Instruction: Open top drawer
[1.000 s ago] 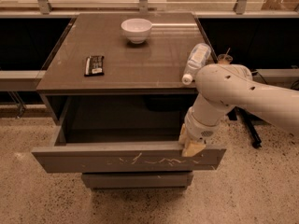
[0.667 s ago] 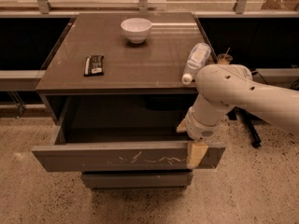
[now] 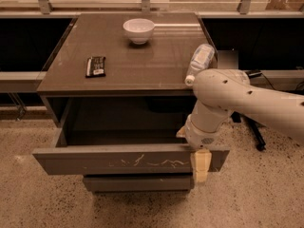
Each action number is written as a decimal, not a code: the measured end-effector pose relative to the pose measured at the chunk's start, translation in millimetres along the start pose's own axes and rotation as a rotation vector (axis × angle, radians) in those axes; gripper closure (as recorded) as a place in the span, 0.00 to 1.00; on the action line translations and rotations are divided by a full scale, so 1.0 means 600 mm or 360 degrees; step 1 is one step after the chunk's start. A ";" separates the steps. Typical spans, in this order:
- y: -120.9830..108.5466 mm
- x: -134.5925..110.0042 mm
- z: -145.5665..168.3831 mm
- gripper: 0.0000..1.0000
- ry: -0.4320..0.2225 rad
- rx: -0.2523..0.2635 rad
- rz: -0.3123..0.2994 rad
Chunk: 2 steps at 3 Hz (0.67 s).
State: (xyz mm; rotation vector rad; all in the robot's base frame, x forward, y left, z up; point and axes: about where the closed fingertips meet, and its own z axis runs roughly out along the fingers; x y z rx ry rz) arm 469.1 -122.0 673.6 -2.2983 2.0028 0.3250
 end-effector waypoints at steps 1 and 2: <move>0.028 -0.021 0.015 0.36 0.0016 -0.0110 -0.0050; 0.041 -0.043 -0.006 0.64 0.0017 -0.0111 -0.0131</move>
Offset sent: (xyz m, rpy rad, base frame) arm -0.0316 0.0267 0.0181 -0.0014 0.0537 0.1213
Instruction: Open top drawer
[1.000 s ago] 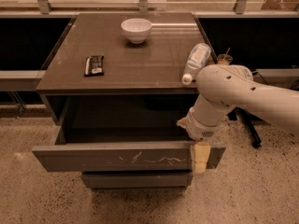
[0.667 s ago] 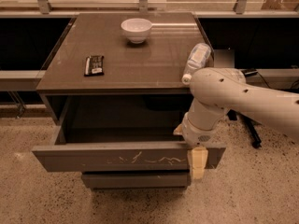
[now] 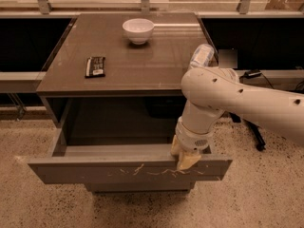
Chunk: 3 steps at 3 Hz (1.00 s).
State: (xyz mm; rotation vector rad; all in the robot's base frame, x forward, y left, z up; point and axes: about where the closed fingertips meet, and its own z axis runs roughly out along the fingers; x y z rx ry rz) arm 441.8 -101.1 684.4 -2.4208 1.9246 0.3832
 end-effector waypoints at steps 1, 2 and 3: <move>0.008 -0.015 -0.022 0.60 0.0016 0.0026 -0.0055; 0.018 -0.042 -0.074 0.54 0.0073 0.0095 -0.0154; 0.023 -0.059 -0.118 0.31 0.0103 0.0147 -0.0233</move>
Offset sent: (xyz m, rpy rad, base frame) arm -0.0105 0.0219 0.0678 -0.0267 -0.1200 0.1184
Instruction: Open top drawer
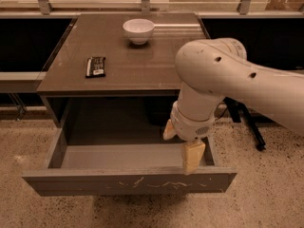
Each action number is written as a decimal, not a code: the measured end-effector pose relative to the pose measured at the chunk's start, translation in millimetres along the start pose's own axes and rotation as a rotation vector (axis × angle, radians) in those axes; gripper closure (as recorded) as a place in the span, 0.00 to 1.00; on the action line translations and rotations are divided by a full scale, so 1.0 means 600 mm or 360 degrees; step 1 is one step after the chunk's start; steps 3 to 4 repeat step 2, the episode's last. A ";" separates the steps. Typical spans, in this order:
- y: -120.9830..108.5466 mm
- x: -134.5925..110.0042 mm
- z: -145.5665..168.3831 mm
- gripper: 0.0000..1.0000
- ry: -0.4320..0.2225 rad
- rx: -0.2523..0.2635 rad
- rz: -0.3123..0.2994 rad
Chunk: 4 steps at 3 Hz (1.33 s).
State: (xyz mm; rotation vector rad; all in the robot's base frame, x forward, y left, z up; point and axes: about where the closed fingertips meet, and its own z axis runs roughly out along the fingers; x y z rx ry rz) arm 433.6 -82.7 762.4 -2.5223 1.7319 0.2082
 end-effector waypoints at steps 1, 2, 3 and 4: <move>0.000 0.011 -0.026 0.02 -0.0012 0.0062 -0.0086; 0.000 0.011 -0.026 0.00 -0.0012 0.0062 -0.0086; 0.000 0.011 -0.026 0.00 -0.0012 0.0062 -0.0086; 0.000 0.011 -0.026 0.00 -0.0012 0.0062 -0.0086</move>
Offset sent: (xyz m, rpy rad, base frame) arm 0.0031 -0.0077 0.0129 0.0225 -0.0354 0.0340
